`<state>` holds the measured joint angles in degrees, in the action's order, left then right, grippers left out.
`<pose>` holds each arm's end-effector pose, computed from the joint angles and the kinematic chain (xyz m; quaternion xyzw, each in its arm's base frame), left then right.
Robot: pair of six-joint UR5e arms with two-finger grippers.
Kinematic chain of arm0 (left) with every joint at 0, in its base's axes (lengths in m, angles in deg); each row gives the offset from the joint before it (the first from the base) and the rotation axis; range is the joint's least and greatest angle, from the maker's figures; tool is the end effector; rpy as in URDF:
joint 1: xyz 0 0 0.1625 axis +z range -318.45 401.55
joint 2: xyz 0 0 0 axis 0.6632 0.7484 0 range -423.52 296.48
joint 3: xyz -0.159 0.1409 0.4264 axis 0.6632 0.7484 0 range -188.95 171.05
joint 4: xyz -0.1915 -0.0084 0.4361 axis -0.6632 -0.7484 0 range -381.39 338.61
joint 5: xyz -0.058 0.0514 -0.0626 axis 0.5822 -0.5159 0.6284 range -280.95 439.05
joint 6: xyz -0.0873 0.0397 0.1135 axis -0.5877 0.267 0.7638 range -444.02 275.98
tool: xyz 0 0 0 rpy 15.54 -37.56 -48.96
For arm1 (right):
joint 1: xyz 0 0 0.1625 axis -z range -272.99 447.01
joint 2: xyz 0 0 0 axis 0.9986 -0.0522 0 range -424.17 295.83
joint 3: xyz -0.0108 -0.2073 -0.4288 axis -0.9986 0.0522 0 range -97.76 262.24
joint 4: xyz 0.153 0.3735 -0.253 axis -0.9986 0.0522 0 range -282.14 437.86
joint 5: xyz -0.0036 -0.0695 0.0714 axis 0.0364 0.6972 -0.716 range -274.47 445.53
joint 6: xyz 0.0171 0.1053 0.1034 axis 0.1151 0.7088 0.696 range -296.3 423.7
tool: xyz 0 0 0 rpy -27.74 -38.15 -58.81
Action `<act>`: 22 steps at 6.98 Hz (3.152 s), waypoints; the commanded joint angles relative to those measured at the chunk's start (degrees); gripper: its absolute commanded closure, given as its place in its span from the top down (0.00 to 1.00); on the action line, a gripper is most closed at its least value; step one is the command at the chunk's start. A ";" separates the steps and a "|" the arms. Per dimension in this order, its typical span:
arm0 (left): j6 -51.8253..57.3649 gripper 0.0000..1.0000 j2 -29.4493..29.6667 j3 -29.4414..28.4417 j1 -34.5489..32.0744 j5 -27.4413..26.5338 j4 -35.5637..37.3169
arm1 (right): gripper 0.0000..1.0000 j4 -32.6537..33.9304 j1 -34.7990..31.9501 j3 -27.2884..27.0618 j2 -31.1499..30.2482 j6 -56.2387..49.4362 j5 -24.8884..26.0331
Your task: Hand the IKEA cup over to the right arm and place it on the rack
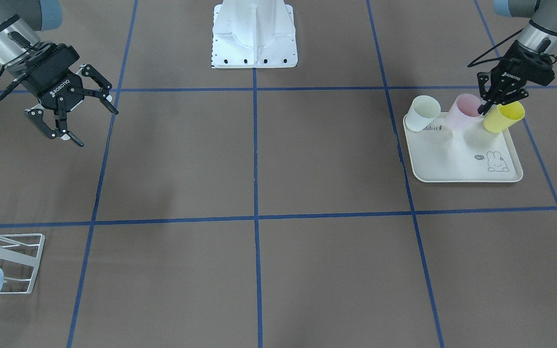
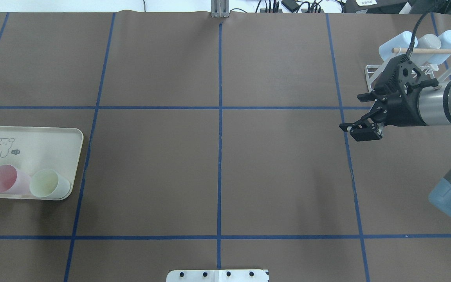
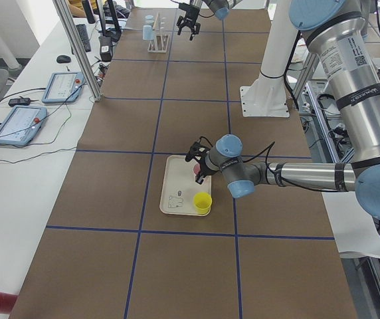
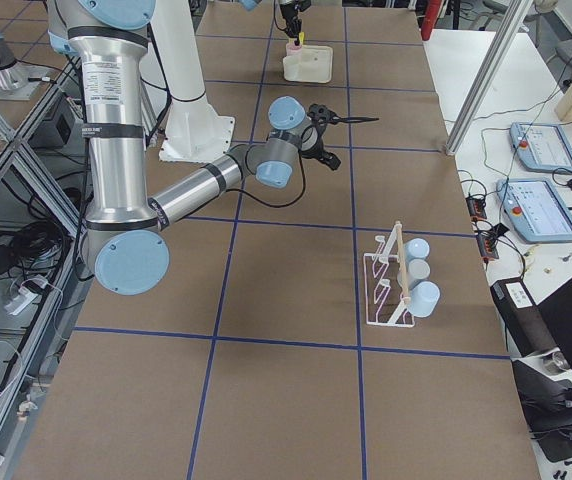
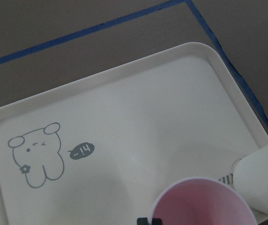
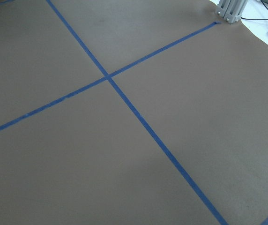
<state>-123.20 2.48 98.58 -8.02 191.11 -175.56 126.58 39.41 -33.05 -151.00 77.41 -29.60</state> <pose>0.2201 -0.3778 0.6387 0.2564 0.4318 0.1017 0.8587 -0.3454 -0.4824 0.3732 0.4085 -0.4200 -0.3189 0.7450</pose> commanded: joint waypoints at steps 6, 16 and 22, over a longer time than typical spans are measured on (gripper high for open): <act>-31.85 0.00 12.62 12.44 -11.35 16.85 -0.16 | 0.99 -0.46 14.18 3.67 17.03 0.70 6.03; -48.71 0.00 38.41 7.97 11.86 2.73 5.37 | 0.99 -16.02 23.17 12.47 24.96 0.26 15.55; -48.63 0.00 38.42 7.35 15.80 0.10 5.37 | 0.99 -21.12 24.31 12.99 24.79 0.17 16.16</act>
<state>-171.83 40.96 105.97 6.53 192.15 -170.19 105.50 63.77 -20.07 -126.16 77.62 -13.51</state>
